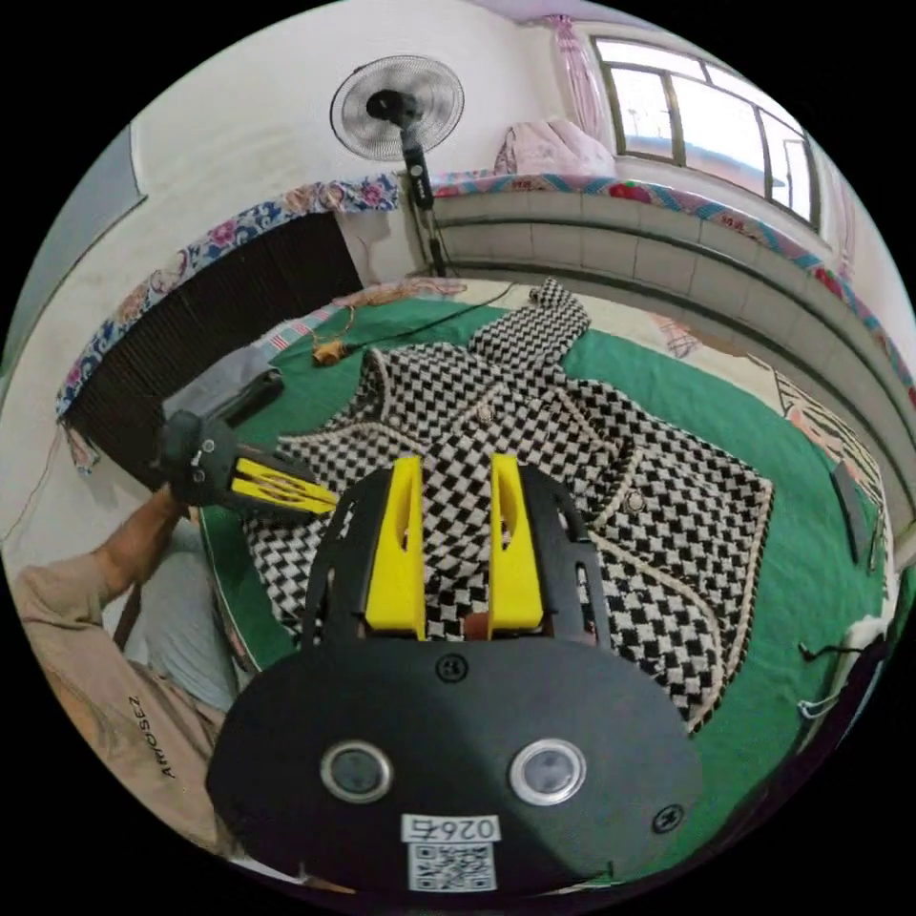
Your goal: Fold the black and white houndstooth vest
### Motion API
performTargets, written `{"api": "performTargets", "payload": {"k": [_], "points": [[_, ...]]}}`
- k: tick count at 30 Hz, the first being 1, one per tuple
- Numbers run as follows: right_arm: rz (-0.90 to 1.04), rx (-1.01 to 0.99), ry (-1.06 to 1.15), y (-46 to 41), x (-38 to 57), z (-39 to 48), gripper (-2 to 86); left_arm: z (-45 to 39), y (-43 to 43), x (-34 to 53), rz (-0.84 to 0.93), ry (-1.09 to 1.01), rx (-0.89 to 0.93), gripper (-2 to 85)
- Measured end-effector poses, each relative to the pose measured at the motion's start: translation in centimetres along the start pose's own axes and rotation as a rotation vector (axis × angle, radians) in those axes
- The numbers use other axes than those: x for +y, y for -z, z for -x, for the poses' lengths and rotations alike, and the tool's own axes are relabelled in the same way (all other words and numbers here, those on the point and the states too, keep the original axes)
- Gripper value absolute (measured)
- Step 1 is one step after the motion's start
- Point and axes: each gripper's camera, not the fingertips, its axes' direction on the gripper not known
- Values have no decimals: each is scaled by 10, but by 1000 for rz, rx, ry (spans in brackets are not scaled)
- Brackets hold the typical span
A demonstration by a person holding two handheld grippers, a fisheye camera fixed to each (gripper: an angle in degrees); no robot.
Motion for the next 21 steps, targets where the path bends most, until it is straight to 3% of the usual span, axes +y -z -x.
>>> {"api": "performTargets", "payload": {"k": [2, 3, 6, 10, 15, 21], "points": [[232, 49, 66, -52, 4, -4, 34, 5, 4, 1, -35, -58, -61, -3], [243, 39, 86, -65, 7, -9, 19, 10, 5, 1, -24, -51, -46, -4], [99, 20, 17, -42, 1, -37, 0, 49, 24, 8, -119, -19, -4, -6], [-46, -121, -134, -21, -24, -93, 9, 159, 35, 12, -317, 265, -146, -4], [-115, -179, -262, -54, -97, -174, 48, 303, -10, -14, -447, 518, 156, 16], [-107, -166, -364, -133, -194, -239, 65, 423, -117, -59, -257, 730, 296, 125]]}}
